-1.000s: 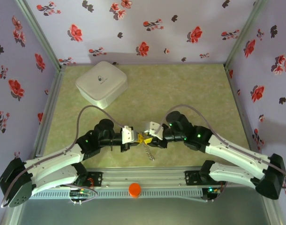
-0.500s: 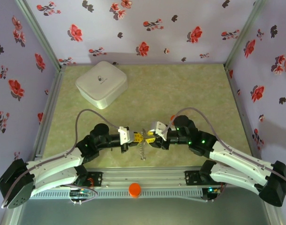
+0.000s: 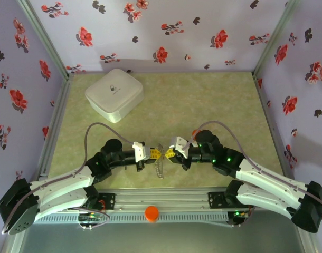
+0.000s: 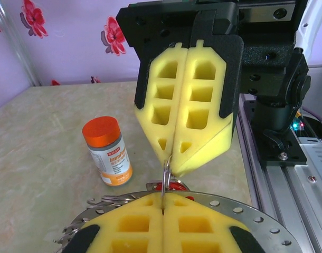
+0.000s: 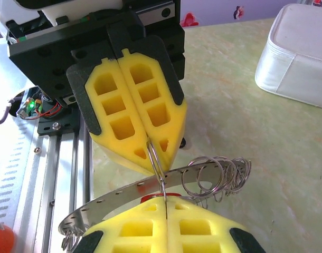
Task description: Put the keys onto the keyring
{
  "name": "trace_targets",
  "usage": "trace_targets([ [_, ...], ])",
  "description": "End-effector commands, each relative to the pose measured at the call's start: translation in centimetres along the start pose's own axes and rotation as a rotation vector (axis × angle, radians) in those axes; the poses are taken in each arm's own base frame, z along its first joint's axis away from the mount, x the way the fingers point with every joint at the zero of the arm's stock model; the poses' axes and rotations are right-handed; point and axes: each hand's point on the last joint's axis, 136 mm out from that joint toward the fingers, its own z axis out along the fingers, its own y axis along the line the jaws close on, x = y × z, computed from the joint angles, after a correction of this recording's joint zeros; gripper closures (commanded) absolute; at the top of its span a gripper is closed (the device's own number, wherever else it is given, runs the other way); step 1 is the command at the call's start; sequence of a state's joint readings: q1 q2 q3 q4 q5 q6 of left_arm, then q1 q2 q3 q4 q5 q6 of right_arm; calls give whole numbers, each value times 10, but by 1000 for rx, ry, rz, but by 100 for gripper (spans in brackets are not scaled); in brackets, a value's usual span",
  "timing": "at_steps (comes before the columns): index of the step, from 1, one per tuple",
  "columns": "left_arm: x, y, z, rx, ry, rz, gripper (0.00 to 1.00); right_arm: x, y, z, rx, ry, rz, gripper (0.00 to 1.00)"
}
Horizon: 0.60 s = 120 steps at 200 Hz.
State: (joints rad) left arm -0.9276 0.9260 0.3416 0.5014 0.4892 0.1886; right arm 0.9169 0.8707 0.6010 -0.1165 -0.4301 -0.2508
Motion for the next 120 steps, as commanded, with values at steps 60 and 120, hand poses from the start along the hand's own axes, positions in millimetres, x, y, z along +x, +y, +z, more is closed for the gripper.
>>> trace_targets([
  [60, -14, -1, 0, 7, -52, 23, 100, 14, -7, 14, -9, 77, 39, 98],
  [120, -11, -1, 2, 12, -45, 22, 100, -5, -1, 2, -13, -32, -28, 67],
])
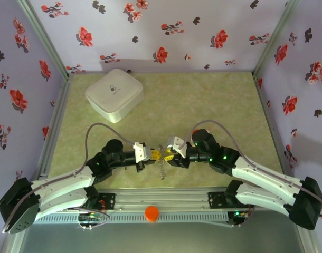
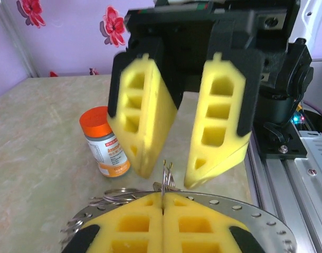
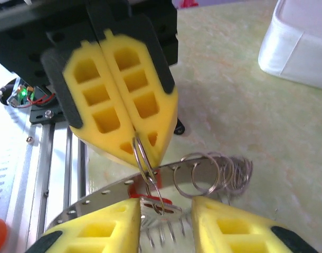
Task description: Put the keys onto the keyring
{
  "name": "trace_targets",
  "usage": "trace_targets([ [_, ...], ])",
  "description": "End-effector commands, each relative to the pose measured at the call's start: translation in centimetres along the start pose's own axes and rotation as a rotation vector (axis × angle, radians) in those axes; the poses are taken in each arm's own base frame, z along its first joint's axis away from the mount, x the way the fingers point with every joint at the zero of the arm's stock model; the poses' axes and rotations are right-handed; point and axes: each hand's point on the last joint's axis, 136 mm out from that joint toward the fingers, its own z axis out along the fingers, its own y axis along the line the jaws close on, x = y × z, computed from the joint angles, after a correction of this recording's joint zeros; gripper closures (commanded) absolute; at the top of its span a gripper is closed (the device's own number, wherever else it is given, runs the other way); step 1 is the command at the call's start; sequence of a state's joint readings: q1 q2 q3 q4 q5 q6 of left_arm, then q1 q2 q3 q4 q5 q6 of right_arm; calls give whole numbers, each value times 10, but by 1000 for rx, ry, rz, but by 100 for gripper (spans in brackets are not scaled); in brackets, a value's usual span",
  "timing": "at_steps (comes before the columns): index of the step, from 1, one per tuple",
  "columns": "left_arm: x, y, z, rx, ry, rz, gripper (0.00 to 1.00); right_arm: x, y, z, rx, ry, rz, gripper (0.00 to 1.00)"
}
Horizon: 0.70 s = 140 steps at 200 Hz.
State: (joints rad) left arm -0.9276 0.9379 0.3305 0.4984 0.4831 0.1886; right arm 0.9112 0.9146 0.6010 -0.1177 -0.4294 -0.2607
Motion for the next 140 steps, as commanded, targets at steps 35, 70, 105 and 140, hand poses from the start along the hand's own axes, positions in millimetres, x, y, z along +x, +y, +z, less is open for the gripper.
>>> trace_targets([
  [35, -21, -2, 3, 24, -71, 34, 100, -21, 6, -2, -42, -94, -36, 70],
  [70, -22, -3, 3, 31, -76, 29, 100, -23, 8, 2, -66, -102, -27, 82],
  [105, -23, -3, 3, 33, -79, 30, 100, -22, 8, 4, -73, -91, -28, 88],
  [140, -23, -3, 3, 31, -79, 32, 100, -19, 8, 5, -81, -57, -44, 100],
])
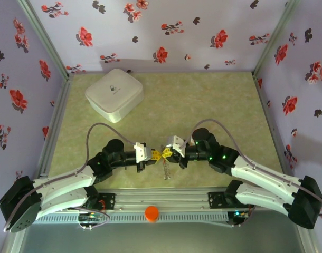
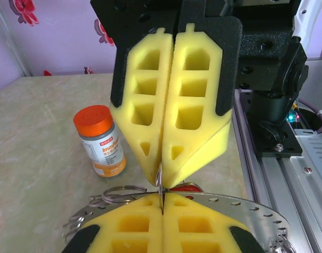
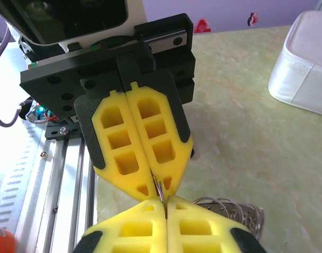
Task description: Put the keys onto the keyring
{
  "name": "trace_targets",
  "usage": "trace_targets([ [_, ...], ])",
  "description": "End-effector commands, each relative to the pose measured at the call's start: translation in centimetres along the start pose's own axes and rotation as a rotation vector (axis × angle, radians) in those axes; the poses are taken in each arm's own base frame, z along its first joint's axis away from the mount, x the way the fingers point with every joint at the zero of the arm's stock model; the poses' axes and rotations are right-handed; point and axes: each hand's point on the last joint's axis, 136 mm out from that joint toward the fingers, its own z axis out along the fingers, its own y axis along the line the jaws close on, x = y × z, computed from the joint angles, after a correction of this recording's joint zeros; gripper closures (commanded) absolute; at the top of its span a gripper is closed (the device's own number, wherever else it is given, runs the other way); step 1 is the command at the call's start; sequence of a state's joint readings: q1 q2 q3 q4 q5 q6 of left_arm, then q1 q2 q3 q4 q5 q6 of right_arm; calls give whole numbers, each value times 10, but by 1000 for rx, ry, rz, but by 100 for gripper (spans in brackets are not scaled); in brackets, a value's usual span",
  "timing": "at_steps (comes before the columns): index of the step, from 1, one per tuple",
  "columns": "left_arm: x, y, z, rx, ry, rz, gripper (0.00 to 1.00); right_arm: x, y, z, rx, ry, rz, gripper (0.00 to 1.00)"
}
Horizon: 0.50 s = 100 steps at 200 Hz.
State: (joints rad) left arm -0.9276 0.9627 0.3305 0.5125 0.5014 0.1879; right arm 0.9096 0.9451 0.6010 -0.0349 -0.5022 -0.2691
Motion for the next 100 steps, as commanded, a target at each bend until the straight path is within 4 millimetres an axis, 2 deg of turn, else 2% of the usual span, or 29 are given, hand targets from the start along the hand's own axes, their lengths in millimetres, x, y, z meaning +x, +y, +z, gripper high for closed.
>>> trace_targets([
  [1, -26, 0, 0, 11, -83, 39, 100, -5, 2, 1, -23, 6, -13, 100],
  [6, -25, 0, 0, 7, -80, 37, 99, -5, 1, 0, -20, 11, -13, 100],
  [19, -21, 3, -1, -13, -61, 35, 76, -5, 0, -1, -15, 35, -23, 100],
  [26, -17, 5, -2, -26, -42, 37, 71, -4, 0, -3, -13, 56, -30, 100],
  [60, 1, 5, -3, -29, 70, 44, 72, 4, 0, -8, -20, 187, -68, 100],
  [100, -5, 4, -1, -12, 55, 46, 76, 1, 3, -4, -31, 244, -120, 100],
])
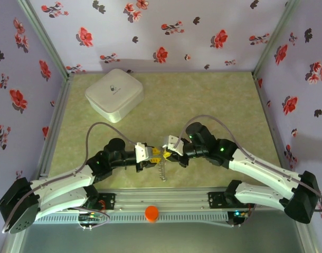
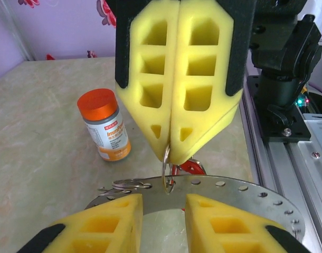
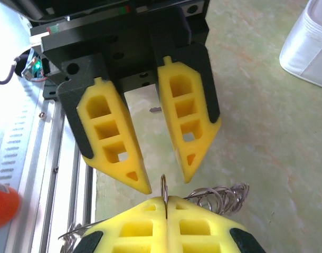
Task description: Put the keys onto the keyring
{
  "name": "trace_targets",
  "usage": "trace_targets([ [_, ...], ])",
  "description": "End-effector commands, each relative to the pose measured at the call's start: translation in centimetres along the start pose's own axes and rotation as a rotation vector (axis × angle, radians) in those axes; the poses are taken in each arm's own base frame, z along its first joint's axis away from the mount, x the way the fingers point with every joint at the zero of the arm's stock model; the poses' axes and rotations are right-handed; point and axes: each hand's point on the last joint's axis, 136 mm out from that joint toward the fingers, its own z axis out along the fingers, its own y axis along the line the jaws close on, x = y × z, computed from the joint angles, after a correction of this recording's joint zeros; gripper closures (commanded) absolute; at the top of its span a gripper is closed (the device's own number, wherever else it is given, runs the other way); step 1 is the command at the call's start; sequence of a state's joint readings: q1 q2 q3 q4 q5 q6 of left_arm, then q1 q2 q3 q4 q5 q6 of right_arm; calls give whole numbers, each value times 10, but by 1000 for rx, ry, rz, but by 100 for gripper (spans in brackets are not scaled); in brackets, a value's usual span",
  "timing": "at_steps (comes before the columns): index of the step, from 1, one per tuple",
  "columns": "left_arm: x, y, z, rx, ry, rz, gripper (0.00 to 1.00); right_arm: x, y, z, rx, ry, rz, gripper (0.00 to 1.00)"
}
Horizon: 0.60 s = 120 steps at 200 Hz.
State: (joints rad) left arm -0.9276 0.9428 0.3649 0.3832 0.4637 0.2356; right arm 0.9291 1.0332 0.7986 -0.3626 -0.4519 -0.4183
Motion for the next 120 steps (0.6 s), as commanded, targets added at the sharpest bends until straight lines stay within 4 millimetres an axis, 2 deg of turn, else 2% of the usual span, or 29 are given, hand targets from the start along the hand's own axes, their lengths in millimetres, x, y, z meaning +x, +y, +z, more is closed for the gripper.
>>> trace_targets([
  [1, -13, 1, 0, 8, -18, 33, 76, -4, 2, -2, 4, 46, -64, 100],
  [61, -16, -4, 1, 41, -29, 32, 86, -13, 5, 8, -15, 90, -121, 100],
  [82, -17, -5, 1, 47, -32, 34, 100, -13, 8, 10, -35, 96, -122, 100],
  [88, -17, -6, 1, 50, -33, 36, 100, -14, 9, 9, -34, 92, -121, 100],
  [120, -19, -6, 0, 45, -64, 33, 100, -20, -8, -3, 33, -46, -3, 74],
])
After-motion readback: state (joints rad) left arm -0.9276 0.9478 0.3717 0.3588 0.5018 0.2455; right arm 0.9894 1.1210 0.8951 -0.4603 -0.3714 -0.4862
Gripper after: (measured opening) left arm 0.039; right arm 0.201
